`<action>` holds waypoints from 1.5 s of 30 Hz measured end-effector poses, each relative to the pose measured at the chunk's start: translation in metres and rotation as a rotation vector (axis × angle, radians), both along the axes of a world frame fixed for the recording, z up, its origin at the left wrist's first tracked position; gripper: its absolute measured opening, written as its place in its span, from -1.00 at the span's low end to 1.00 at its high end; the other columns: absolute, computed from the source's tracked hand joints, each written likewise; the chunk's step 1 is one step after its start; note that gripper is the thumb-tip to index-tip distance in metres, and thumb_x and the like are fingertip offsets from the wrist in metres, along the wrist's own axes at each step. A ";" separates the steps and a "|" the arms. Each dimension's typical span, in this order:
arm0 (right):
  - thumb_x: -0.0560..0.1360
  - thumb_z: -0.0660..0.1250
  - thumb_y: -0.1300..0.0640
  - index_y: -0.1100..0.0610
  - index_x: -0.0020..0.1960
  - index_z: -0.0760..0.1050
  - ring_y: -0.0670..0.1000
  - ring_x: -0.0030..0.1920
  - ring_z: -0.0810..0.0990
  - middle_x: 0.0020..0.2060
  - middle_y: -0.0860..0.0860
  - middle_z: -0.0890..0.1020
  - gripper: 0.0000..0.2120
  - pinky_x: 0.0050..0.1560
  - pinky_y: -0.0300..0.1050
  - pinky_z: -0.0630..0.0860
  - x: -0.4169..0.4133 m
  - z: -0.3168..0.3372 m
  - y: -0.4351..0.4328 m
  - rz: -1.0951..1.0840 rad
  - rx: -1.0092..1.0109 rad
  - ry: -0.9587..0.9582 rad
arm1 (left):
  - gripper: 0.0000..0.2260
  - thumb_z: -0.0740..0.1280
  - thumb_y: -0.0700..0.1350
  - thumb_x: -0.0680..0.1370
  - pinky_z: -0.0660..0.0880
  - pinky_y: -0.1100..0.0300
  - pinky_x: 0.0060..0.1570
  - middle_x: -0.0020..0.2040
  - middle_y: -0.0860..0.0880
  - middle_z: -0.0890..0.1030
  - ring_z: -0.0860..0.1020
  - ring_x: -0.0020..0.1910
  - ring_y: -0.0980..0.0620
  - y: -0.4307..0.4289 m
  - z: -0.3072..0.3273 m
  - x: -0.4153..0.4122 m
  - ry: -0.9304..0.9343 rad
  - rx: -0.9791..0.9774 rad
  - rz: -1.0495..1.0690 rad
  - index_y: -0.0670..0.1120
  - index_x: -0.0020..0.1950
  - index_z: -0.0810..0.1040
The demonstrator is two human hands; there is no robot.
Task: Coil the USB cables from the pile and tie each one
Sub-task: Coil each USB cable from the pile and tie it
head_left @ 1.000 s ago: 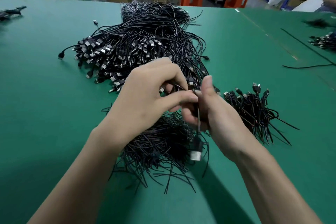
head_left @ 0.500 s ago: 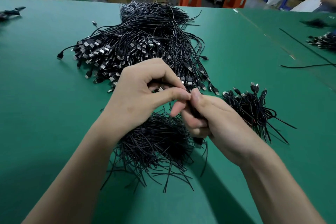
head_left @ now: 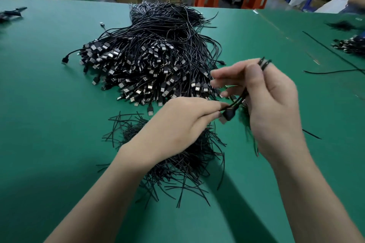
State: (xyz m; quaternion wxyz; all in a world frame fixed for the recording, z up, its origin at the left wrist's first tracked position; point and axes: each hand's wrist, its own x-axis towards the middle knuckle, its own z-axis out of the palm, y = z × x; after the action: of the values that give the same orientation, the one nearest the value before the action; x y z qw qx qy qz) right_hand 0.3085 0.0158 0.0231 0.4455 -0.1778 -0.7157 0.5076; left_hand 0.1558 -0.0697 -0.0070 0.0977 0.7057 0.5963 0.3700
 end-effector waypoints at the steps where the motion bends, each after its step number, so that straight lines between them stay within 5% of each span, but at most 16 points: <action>1: 0.74 0.08 0.17 0.14 0.02 0.58 -0.03 -0.04 0.71 -0.07 0.00 0.73 -0.69 -0.04 -0.14 0.60 0.002 -0.002 0.002 -0.097 0.174 -0.149 | -0.80 0.28 -0.08 0.68 0.56 0.14 0.00 -0.15 0.15 0.65 0.59 -0.13 0.20 -0.001 0.003 0.000 0.053 0.052 0.022 -0.07 0.11 0.70; 4: 0.72 0.12 0.02 0.04 -0.07 0.57 -0.12 -0.27 0.64 -0.31 -0.10 0.66 -0.69 -0.22 -0.21 0.52 0.007 -0.009 0.000 -0.145 0.354 -0.514 | -0.76 0.33 0.08 0.64 0.50 0.10 -0.03 -0.18 0.09 0.63 0.56 -0.18 0.11 -0.005 0.013 -0.011 0.135 0.176 0.103 -0.02 -0.03 0.72; 7: 0.71 0.06 -0.09 0.03 -0.13 0.61 -0.12 -0.44 0.44 -0.44 -0.01 0.58 -0.56 -0.34 -0.26 0.31 0.004 -0.017 -0.009 0.122 0.039 -0.576 | -0.71 0.38 0.09 0.61 0.38 0.16 -0.10 -0.27 0.07 0.53 0.47 -0.26 0.08 -0.009 0.016 -0.022 0.091 0.265 0.157 -0.05 -0.19 0.67; 13: 0.65 0.11 -0.01 0.14 0.01 0.64 -0.05 -0.44 0.20 -0.46 -0.06 0.42 -0.64 -0.41 -0.24 0.21 -0.002 -0.017 -0.023 0.743 -0.637 -0.107 | -0.78 0.28 -0.11 0.70 0.42 0.25 -0.06 -0.16 0.02 0.58 0.55 -0.12 0.06 -0.003 0.010 -0.016 -0.155 0.298 0.119 -0.15 -0.07 0.63; 17: 0.65 0.16 0.08 0.12 0.03 0.63 -0.13 -0.44 0.35 -0.38 -0.08 0.52 -0.73 -0.43 -0.32 0.35 -0.008 -0.010 -0.020 0.532 -0.697 0.214 | -0.75 0.20 -0.31 0.71 0.52 0.23 0.02 -0.06 0.06 0.65 0.62 -0.04 0.10 0.002 0.000 -0.005 -0.312 0.042 -0.011 -0.03 0.15 0.62; 19: 0.69 0.13 0.11 0.16 0.07 0.62 -0.11 -0.39 0.45 -0.31 -0.03 0.61 -0.72 -0.41 -0.32 0.39 -0.010 -0.006 -0.015 0.307 -0.618 0.269 | -0.65 0.19 -0.31 0.70 0.54 0.21 -0.05 -0.11 0.17 0.62 0.61 -0.12 0.14 0.002 -0.003 0.001 -0.220 -0.093 -0.087 0.16 0.09 0.57; 21: 0.73 0.08 0.14 0.17 0.08 0.58 -0.07 -0.30 0.58 -0.23 0.02 0.70 -0.70 -0.35 -0.27 0.43 -0.008 -0.005 -0.010 0.085 -0.386 0.166 | -0.72 0.21 -0.23 0.70 0.49 0.11 -0.17 -0.23 0.14 0.54 0.51 -0.26 0.10 0.002 -0.003 0.001 -0.073 -0.127 -0.098 0.12 -0.03 0.57; 23: 0.75 0.06 0.15 0.16 0.06 0.56 -0.05 -0.18 0.69 -0.16 0.03 0.74 -0.70 -0.24 -0.23 0.54 -0.005 -0.005 -0.008 -0.083 -0.089 -0.018 | -0.75 0.24 -0.14 0.69 0.40 0.23 -0.22 -0.30 0.16 0.48 0.45 -0.29 0.22 0.000 0.002 -0.002 0.004 -0.070 -0.065 0.09 -0.16 0.50; 26: 0.72 0.11 0.07 0.08 -0.01 0.55 -0.08 -0.15 0.70 -0.20 -0.07 0.71 -0.72 -0.08 -0.09 0.62 -0.003 -0.012 -0.008 -0.273 0.308 -0.422 | -0.80 0.28 -0.01 0.65 0.43 0.30 -0.07 -0.20 0.29 0.57 0.53 -0.17 0.34 -0.004 0.012 -0.011 0.090 -0.011 0.013 0.01 -0.02 0.68; 28: 0.70 0.09 -0.03 0.08 -0.11 0.52 -0.04 -0.29 0.62 -0.32 -0.06 0.65 -0.65 -0.15 0.05 0.56 -0.004 -0.019 -0.010 -0.223 0.357 -0.709 | -0.76 0.31 0.09 0.62 0.47 0.13 0.05 -0.12 0.20 0.67 0.61 -0.11 0.20 -0.008 0.017 -0.021 0.212 0.045 0.076 0.02 0.01 0.72; 30: 0.72 0.06 -0.06 0.07 -0.14 0.56 -0.08 -0.43 0.46 -0.44 -0.06 0.55 -0.58 -0.30 -0.09 0.42 -0.005 -0.024 -0.014 -0.002 0.135 -0.744 | -0.77 0.37 0.15 0.58 0.44 0.08 0.07 -0.16 0.17 0.66 0.59 -0.12 0.16 -0.013 0.021 -0.033 0.246 0.086 0.097 0.05 -0.07 0.74; 35: 0.69 0.10 0.04 0.15 0.03 0.57 -0.07 -0.37 0.27 -0.39 -0.06 0.36 -0.68 -0.33 -0.30 0.27 0.003 -0.031 -0.023 0.655 -0.455 -0.399 | -0.88 0.56 0.09 0.43 0.40 0.22 0.02 -0.10 0.10 0.50 0.50 -0.05 0.10 -0.015 0.019 -0.047 -0.045 0.120 0.018 0.08 -0.14 0.72; 38: 0.67 0.14 0.08 0.12 0.02 0.59 -0.08 -0.39 0.26 -0.41 -0.06 0.35 -0.74 -0.32 -0.27 0.27 0.001 -0.032 -0.022 0.661 -0.481 -0.277 | -0.57 0.59 0.09 0.36 0.53 0.12 0.11 0.08 0.09 0.54 0.56 0.07 0.11 -0.008 0.012 -0.037 -0.367 0.103 0.083 0.07 0.17 0.59; 41: 0.66 0.16 0.03 0.06 0.01 0.61 -0.08 -0.41 0.31 -0.44 -0.07 0.41 -0.74 -0.28 -0.28 0.33 0.000 -0.030 -0.020 0.625 -0.430 -0.234 | -0.18 0.54 0.11 0.40 0.60 0.05 0.22 0.31 0.08 0.57 0.64 0.20 0.07 -0.003 0.003 -0.033 -0.632 -0.155 -0.004 0.04 0.59 0.27; 43: 0.66 0.16 0.01 0.06 0.02 0.60 -0.06 -0.40 0.34 -0.45 -0.09 0.47 -0.74 -0.22 -0.32 0.39 0.000 -0.029 -0.018 0.620 -0.388 -0.232 | -0.11 0.54 0.15 0.47 0.59 0.13 0.23 0.41 0.14 0.54 0.66 0.23 0.08 -0.002 -0.001 -0.030 -0.742 -0.298 -0.029 0.07 0.67 0.13; 45: 0.66 0.17 -0.01 0.05 0.02 0.60 -0.03 -0.39 0.35 -0.44 -0.10 0.51 -0.74 -0.20 -0.31 0.40 0.000 -0.030 -0.018 0.581 -0.389 -0.240 | -0.17 0.53 0.17 0.48 0.58 0.28 0.13 0.43 0.14 0.52 0.66 0.20 0.16 -0.002 -0.002 -0.029 -0.791 -0.333 0.018 0.06 0.65 0.21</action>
State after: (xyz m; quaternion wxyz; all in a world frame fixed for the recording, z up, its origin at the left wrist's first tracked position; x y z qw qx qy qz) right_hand 0.3083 -0.0020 -0.0068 0.1534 -0.1068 -0.6735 0.7151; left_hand 0.1269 -0.0714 -0.0086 0.4285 0.4788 0.5704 0.5117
